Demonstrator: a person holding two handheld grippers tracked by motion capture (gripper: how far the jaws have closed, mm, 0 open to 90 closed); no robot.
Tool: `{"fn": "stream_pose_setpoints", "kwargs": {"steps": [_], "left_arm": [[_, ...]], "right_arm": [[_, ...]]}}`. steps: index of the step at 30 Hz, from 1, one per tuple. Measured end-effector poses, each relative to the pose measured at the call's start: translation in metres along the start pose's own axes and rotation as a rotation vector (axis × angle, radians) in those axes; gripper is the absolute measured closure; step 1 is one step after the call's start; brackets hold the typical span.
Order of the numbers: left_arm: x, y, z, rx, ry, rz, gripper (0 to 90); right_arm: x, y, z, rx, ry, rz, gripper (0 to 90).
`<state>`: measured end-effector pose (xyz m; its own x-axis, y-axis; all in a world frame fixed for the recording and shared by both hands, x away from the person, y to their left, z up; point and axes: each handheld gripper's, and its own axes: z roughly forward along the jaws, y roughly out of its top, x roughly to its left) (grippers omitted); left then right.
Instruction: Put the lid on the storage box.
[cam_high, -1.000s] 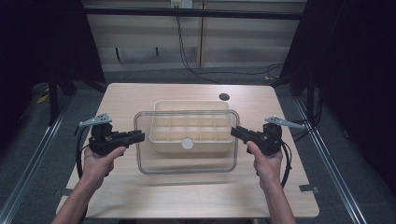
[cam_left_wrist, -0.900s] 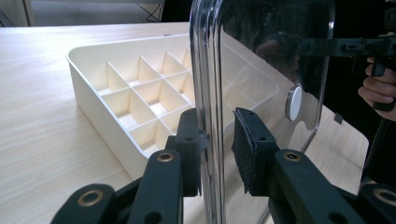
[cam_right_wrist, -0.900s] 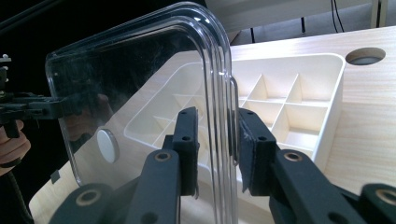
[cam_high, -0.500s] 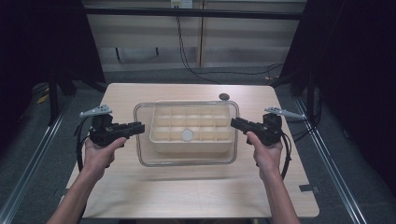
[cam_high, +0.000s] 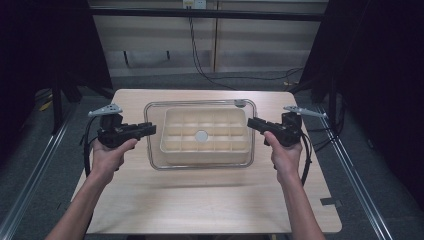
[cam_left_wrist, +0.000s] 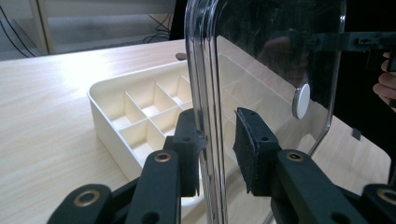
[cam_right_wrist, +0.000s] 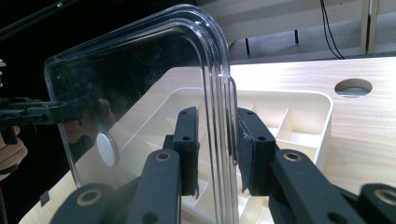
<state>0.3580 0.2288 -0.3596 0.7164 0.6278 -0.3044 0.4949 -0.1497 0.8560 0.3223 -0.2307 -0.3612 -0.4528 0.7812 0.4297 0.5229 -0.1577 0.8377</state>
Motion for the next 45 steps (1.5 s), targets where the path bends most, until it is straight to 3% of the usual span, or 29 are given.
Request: {"fn": "stream_pose_setpoints", "kwargs": {"steps": [3, 11, 20, 34, 45], "left_arm": [[0.002, 0.004, 0.0, 0.003, -0.001, 0.007, 71.1], [0.006, 0.01, 0.006, -0.008, 0.019, -0.028, 70.8], [0.012, 0.022, 0.01, 0.006, 0.024, -0.022, 70.6], [0.027, 0.029, 0.032, 0.021, 0.029, -0.044, 70.5], [0.041, 0.026, 0.05, 0.031, 0.036, -0.091, 69.2]], "right_arm": [[-0.001, 0.002, 0.002, -0.002, 0.003, 0.001, 71.6], [-0.007, 0.011, 0.009, -0.006, 0.009, 0.001, 71.9], [-0.011, 0.015, 0.016, -0.021, 0.005, 0.025, 72.0], [-0.031, 0.02, 0.032, 0.001, -0.011, 0.057, 72.0], [-0.047, 0.021, 0.047, 0.009, -0.016, 0.076, 72.3]]}}
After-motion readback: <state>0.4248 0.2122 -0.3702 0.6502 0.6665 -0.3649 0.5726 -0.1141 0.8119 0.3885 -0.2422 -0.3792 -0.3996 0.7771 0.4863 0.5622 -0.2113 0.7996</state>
